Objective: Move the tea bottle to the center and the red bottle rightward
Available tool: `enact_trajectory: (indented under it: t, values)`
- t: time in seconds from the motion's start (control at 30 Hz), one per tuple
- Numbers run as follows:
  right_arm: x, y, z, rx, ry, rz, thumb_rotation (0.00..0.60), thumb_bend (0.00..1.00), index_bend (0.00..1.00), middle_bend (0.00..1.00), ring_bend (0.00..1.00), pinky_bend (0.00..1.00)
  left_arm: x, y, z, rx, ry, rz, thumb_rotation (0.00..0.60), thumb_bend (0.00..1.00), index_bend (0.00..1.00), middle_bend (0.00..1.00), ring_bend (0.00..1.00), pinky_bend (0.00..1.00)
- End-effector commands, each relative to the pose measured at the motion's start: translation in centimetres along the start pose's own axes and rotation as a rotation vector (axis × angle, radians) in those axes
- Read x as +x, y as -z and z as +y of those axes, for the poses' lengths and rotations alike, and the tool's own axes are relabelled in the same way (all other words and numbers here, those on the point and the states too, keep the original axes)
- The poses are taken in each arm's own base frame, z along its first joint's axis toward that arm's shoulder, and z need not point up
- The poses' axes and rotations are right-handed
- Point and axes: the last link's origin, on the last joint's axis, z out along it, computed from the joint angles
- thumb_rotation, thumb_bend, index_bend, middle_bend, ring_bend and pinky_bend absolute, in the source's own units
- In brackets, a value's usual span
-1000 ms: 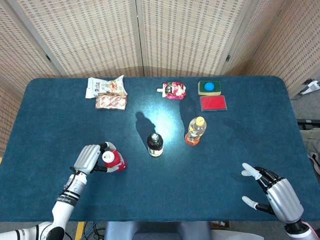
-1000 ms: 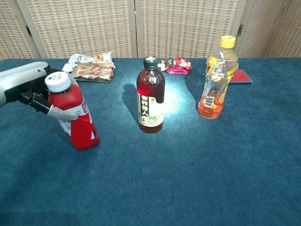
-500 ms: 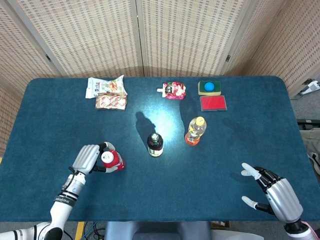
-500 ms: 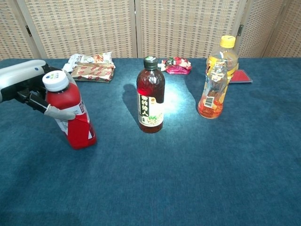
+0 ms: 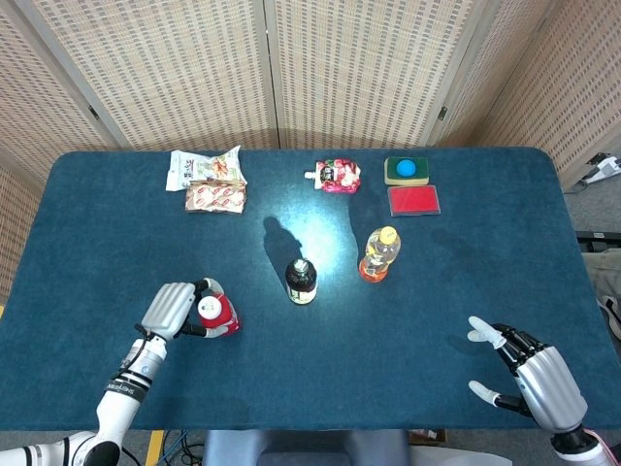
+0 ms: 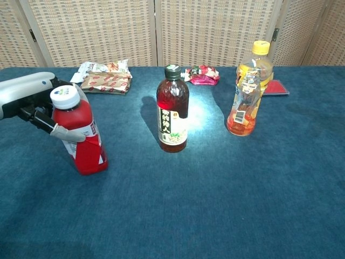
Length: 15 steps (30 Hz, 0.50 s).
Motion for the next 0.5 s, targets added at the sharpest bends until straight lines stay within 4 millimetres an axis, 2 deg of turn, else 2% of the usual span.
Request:
enact_trajectory:
  t: [0.03,0.23,0.37,0.5]
  values:
    - [0.0,-0.01,0.01,0.0,0.0,0.0,0.6,0.04,0.14,0.38,0.3,0.52,-0.02,-0.03,0.07,0.001,0.001,-0.004,0.6,0.05,0.54,0.47,0.54,0.71]
    - [-0.03,-0.01,0.01,0.0,0.0,-0.002,0.6,0.04,0.14,0.38,0.3,0.52,-0.02,-0.05,0.12,0.006,0.004,-0.006,0.6,0.05,0.52,0.47,0.54,0.71]
    - [-0.06,-0.02,0.01,0.0,0.0,-0.003,0.6,0.03,0.14,0.38,0.3,0.52,-0.01,-0.08,0.05,0.011,0.002,-0.001,0.6,0.05,0.43,0.45,0.53,0.71]
    - [-0.1,-0.03,0.02,0.0,0.001,-0.005,0.6,0.03,0.14,0.38,0.3,0.52,0.05,-0.09,0.06,0.019,0.01,0.003,0.6,0.05,0.3,0.35,0.48,0.71]
